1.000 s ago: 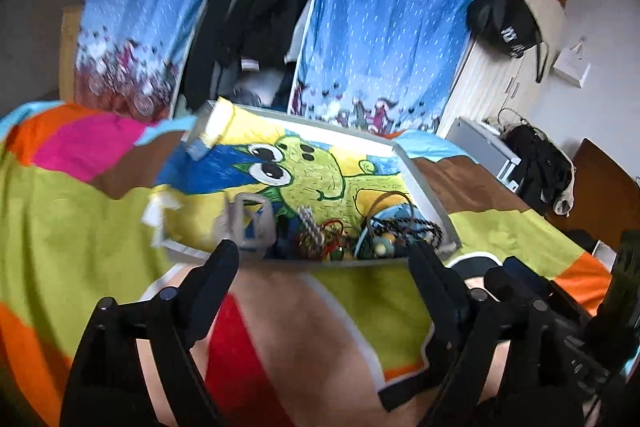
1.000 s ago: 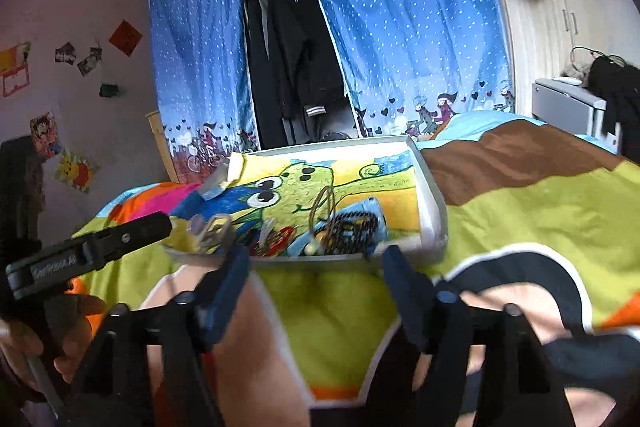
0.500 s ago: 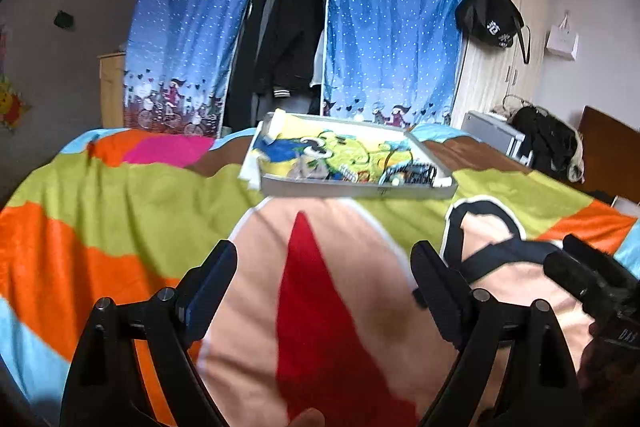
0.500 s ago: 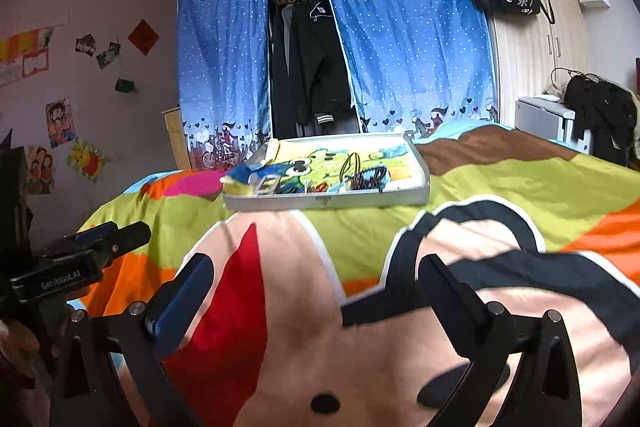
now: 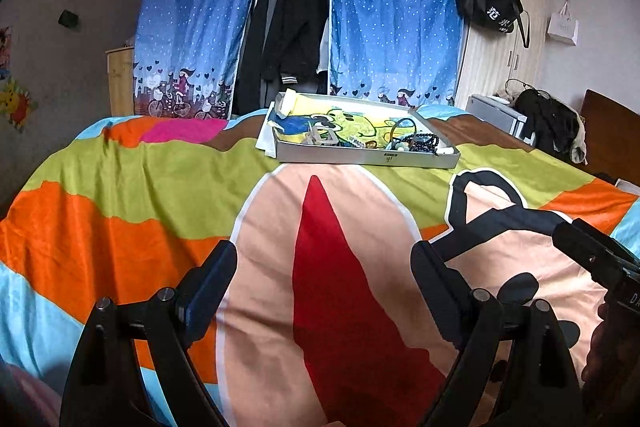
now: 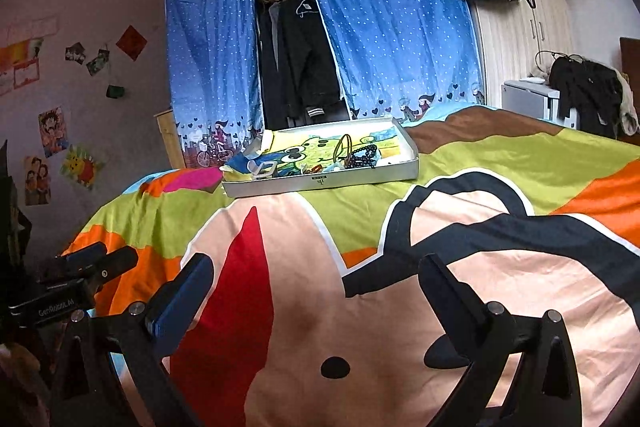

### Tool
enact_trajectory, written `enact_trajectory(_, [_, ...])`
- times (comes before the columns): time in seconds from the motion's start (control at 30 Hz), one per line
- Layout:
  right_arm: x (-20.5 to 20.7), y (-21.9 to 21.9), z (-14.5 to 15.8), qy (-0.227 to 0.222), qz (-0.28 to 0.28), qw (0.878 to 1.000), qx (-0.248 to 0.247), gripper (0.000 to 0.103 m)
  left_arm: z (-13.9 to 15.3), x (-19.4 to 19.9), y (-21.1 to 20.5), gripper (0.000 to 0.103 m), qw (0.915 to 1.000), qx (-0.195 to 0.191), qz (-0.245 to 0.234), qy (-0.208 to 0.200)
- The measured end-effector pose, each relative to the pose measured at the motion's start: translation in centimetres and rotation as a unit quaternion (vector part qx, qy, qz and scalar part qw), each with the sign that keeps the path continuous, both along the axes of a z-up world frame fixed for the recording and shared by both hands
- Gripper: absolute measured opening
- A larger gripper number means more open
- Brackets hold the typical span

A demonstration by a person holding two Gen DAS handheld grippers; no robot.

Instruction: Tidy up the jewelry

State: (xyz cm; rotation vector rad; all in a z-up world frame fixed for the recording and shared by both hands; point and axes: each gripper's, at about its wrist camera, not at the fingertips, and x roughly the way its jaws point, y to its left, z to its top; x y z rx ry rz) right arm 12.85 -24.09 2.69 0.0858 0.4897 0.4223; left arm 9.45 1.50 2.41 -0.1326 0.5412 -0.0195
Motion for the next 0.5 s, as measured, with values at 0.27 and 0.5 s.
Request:
enact_trajectory(0.27, [0.2, 0.2, -0.6, 0.010, 0.000, 1.000, -0.005, 0.103, -1.1, 0.2, 0.2, 0.085, 0.9997, 0.008, 0.008, 0.019])
enact_trajectory(0.5, [0.2, 0.3, -1.2, 0.019, 0.002, 1.000, -0.008, 0.103, -2.1, 0.4, 0.3, 0.085, 0.9995, 0.012, 0.009, 0.030])
